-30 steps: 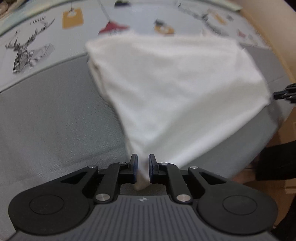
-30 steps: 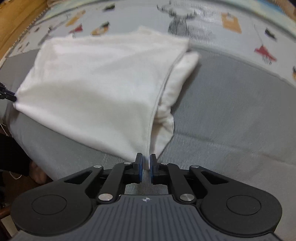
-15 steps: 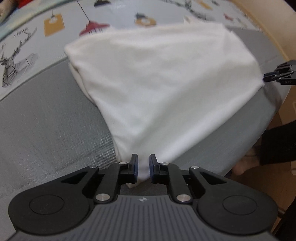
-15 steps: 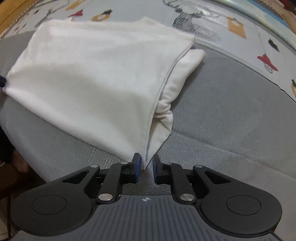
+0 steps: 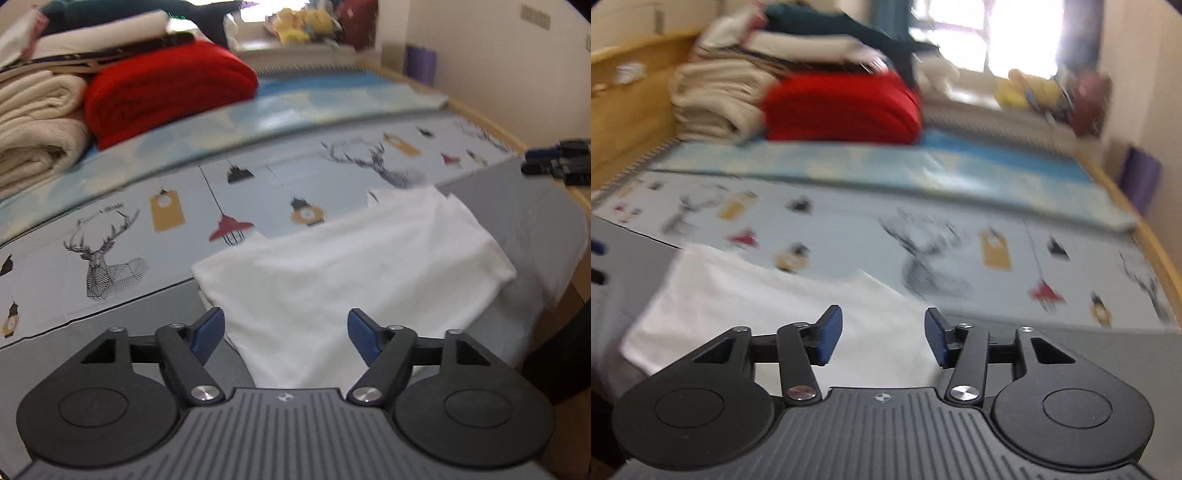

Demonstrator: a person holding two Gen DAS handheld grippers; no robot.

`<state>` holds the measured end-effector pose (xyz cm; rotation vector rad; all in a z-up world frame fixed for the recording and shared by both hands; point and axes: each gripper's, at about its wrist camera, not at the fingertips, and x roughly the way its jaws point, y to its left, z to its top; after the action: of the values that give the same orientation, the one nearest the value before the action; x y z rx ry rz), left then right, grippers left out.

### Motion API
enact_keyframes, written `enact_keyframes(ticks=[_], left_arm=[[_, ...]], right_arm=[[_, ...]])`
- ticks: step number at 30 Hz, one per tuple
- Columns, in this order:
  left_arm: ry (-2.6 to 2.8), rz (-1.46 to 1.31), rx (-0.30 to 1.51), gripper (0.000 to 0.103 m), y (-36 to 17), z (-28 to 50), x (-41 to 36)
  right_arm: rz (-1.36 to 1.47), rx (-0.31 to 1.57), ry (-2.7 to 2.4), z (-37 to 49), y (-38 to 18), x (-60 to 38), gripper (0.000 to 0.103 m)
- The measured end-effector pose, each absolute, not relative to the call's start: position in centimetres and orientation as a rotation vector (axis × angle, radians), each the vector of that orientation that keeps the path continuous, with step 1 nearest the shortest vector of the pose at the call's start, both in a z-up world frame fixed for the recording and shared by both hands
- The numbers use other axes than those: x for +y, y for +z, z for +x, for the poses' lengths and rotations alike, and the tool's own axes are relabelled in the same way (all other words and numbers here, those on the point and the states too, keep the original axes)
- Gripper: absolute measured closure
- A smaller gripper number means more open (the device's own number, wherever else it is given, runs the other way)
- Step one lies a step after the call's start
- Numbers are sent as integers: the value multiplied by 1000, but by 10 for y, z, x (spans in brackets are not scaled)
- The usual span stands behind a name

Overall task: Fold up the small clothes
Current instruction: 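Open both grippers and lift them away from the folded shirt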

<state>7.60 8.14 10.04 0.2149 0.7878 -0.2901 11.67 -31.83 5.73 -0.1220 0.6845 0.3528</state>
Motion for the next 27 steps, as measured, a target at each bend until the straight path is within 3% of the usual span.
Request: enact_keyframes(ticks=[12,27], left_arm=[[-144,94,945,21,69,102,99],[-31,16,958,18,67,104,134]], right_arm=[[-82,729,276,100,14,-243,50],[-76,790,255,91,-33,-181,52]])
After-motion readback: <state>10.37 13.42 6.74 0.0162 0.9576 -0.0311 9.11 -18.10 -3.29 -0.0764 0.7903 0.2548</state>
